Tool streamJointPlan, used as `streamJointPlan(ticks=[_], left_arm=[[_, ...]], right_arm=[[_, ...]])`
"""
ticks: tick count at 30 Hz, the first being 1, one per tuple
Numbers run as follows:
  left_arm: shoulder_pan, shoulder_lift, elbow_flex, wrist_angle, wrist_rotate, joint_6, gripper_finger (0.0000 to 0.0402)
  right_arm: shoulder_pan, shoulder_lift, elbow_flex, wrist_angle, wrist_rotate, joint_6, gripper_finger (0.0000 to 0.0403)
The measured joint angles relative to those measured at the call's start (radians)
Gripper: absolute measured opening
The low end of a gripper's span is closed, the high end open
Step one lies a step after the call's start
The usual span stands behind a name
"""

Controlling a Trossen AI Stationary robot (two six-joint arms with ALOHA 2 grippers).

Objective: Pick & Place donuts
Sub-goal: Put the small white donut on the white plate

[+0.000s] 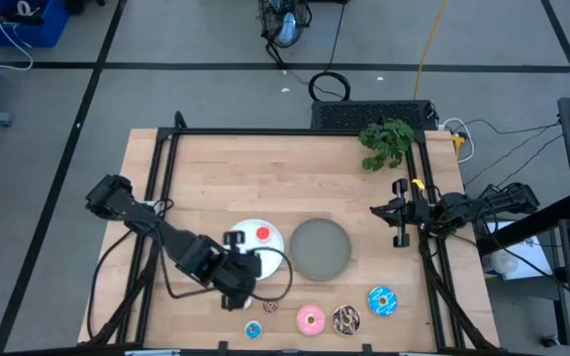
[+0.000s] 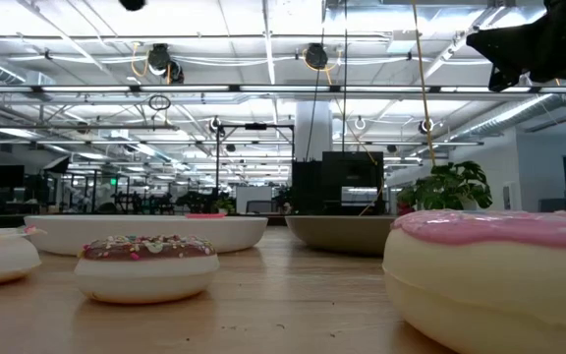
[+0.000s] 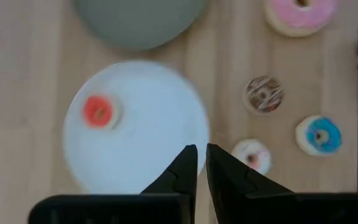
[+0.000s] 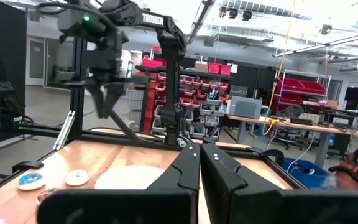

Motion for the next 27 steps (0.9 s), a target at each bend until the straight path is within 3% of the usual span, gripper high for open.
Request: streamJointPlan(ticks=[6,18,22,27], left_arm=[[-0.029,0.095,0.003,0.111,0.087,0.076,0.0042],[-0.106,0.21,0.005,0.128,0.094,0.088,0.0045],[-0.131,0.236,0.005,0.137,0.07,0.054,0.0076],[-0.15,0.259,0.005,0.137,0.073,-0.003,0.0146]], right_arm=[[0.0,0.0,0.0,-0.003,0.001,0.012,0.0004],[0.0,0.0,0.0,-0.004,0.002,0.024,0.0004],[0.0,0.0,0.0,-0.003,0.003,-0.007,0.0004],[0.0,0.0,0.0,-0.002,0.003,-0.019,0.0004]])
